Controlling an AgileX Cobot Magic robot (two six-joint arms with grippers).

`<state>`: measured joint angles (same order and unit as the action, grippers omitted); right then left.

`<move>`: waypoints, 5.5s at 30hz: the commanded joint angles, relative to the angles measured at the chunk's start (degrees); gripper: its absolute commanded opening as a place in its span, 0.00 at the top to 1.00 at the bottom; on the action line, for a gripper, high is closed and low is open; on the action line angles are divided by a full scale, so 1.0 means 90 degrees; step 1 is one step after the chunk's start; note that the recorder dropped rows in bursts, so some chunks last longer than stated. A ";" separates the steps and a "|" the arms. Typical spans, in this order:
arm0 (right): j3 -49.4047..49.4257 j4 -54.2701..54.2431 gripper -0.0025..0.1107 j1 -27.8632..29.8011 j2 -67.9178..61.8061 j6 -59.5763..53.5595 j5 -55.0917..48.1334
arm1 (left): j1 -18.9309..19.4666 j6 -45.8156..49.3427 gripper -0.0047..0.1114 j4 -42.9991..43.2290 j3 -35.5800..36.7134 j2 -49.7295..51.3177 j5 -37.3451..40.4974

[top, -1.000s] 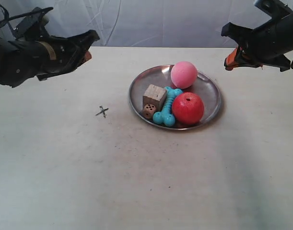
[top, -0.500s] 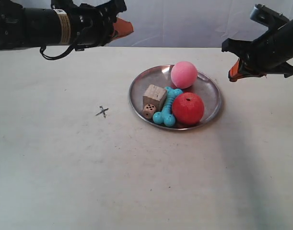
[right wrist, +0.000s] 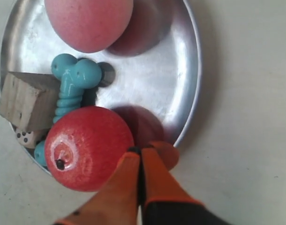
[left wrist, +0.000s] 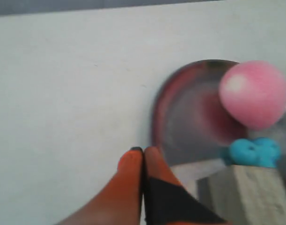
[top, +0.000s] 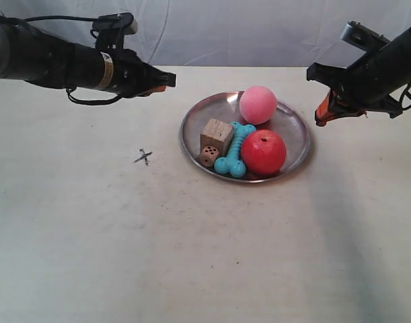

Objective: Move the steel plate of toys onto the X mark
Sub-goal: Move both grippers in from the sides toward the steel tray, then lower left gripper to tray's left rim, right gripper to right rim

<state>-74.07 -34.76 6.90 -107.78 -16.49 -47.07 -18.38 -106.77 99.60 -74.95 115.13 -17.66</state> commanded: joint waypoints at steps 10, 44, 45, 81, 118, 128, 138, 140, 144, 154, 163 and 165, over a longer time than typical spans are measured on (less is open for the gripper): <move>-0.0057 0.0133 0.99 0.0029 0.0538 0.0000 0.0027 | 0.0027 0.1688 0.96 0.0038 -0.0079 -0.0104 0.1715; -0.0057 0.0160 0.99 0.0041 0.0535 0.0000 -0.0561 | 0.0567 -0.0982 0.96 0.0038 0.0133 -0.1358 -0.4201; -0.0057 0.0134 0.99 0.0041 0.0535 0.0000 -0.0561 | 0.0569 -0.0781 0.96 0.0038 0.0258 -0.1420 -0.3967; -0.0057 0.0175 0.96 0.0089 -0.0427 -0.0240 0.0120 | 0.1706 1.6161 0.96 -1.9623 -0.0778 0.0923 0.7510; -0.0057 -0.2276 0.63 0.0630 -0.2052 -0.1485 0.0355 | -0.0043 1.5028 0.73 -1.7619 -0.1537 0.2066 0.6197; -0.0057 -0.2267 0.80 0.0630 -0.2093 -0.1598 0.0277 | -0.0015 1.5028 0.73 -1.7474 -0.1713 0.2163 0.6264; -0.0057 -0.2267 0.80 0.0630 -0.2093 -0.1647 0.0131 | 0.0257 1.5017 0.73 -1.6819 -0.2394 0.1947 0.6094; -0.0057 -0.2267 0.80 0.0630 -0.2093 -0.1647 0.0093 | 0.0199 1.5017 0.73 -1.6759 -0.2479 0.1977 0.5928; -0.0057 -0.2267 0.80 0.0630 -0.2093 -0.1647 0.0025 | 0.0020 1.4989 0.68 -1.6221 -0.2532 0.2148 0.5781; -0.0057 -0.2370 0.80 0.0630 -0.2093 -0.1684 -0.0125 | -0.0047 1.4686 0.64 -1.7105 -0.2532 0.2607 0.6103; -0.0057 -0.2536 0.80 0.0630 -0.2093 -0.1832 -0.0185 | -0.0392 1.4712 0.65 -1.7106 -0.2538 0.2616 0.6308; -0.0057 -0.2536 0.80 0.0630 -0.2093 -0.1832 -0.0185 | -0.0404 1.4712 0.70 -1.7106 -0.2538 0.2616 0.6380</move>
<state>-74.61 -56.32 12.67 -126.45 -31.95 -47.76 -20.78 25.80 -55.49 -98.31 137.25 36.75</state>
